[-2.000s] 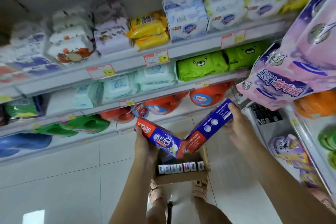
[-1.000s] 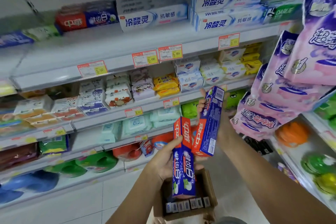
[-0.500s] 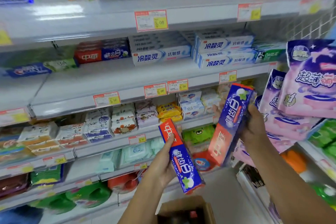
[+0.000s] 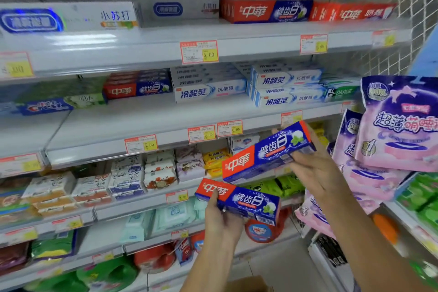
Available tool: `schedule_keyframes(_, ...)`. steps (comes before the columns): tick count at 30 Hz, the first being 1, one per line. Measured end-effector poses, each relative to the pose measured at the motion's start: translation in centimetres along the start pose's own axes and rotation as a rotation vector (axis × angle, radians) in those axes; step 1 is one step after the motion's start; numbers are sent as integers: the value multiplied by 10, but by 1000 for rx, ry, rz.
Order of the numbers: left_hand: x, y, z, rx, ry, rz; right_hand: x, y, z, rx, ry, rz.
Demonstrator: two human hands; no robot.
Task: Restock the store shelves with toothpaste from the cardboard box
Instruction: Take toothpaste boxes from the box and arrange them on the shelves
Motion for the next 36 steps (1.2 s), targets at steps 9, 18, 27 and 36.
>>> schedule_keyframes(9,35,-3,37,204,-25,-99,-17,-48,11,87,-454,101)
schedule_keyframes(18,70,-43,58,444,48,-224,27,-56,39,-89,-712,143)
schedule_keyframes(27,67,-59,93,691,165,-200,80,-30,60,225,-900,-292)
schedule_keyframes(36,56,-76,138,776,81,-84,164,15,83,304,-1408,-596)
Point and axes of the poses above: each hand's wrist, its own y-axis towards the middle knuckle, its own x-axis out of the palm, z = x × y, the point moved 6 cm from there along y, towards the middle knuckle, and after that the axes turned 6 degrees about y, right-handed, at the moved point
